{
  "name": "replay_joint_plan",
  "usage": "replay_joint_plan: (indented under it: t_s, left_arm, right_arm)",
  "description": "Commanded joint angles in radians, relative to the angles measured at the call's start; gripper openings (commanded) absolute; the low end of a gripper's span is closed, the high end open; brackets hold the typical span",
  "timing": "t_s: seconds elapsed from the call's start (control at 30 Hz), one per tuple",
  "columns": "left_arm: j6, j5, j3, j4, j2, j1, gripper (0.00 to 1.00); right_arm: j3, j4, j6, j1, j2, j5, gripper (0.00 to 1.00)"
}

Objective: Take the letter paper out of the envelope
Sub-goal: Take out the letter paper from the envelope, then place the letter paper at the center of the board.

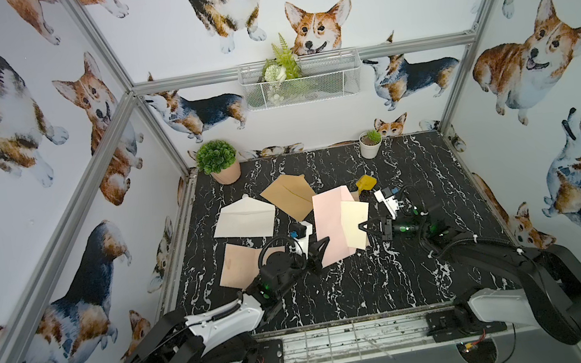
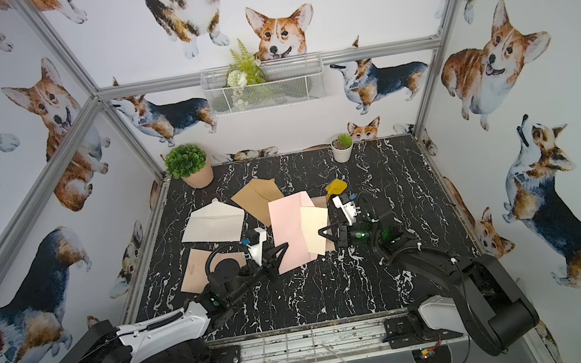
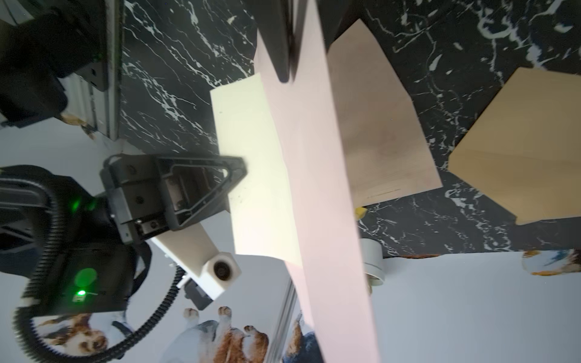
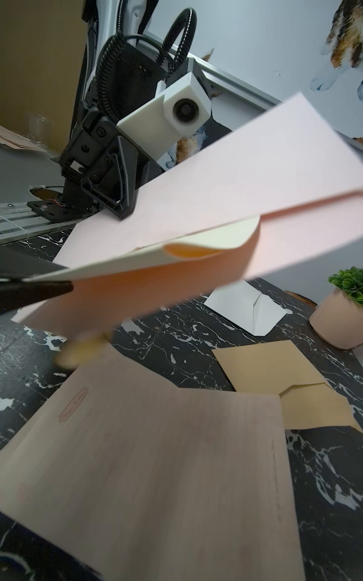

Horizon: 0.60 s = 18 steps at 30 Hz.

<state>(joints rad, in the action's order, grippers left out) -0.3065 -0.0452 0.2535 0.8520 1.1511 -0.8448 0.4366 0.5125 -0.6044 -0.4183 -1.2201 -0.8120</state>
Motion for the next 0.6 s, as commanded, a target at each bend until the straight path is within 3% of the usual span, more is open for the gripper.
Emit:
replay_joint_plan:
  t_s: [0.0,0.17,0.4,0.57]
  left_arm:
    - [0.016,0.092,-0.003,-0.017,-0.018,0.002,0.13]
    - [0.011,0.178,-0.017,-0.060,-0.069,0.002,0.00]
    - [-0.003,0.369,-0.053,-0.156,-0.197,0.001,0.00]
    - [0.006,0.427,-0.069,-0.178,-0.252,0.003,0.00]
  right_arm:
    - [-0.002,0.001,-0.002,0.004,0.016,0.038,0.00]
    - [-0.005,-0.034,0.012,0.013,0.045,0.049,0.00]
    - [-0.012,-0.057,0.020,0.021,0.079,0.032,0.00]
    - [0.004,0.026,-0.054,0.004,-0.012,-0.109,0.00]
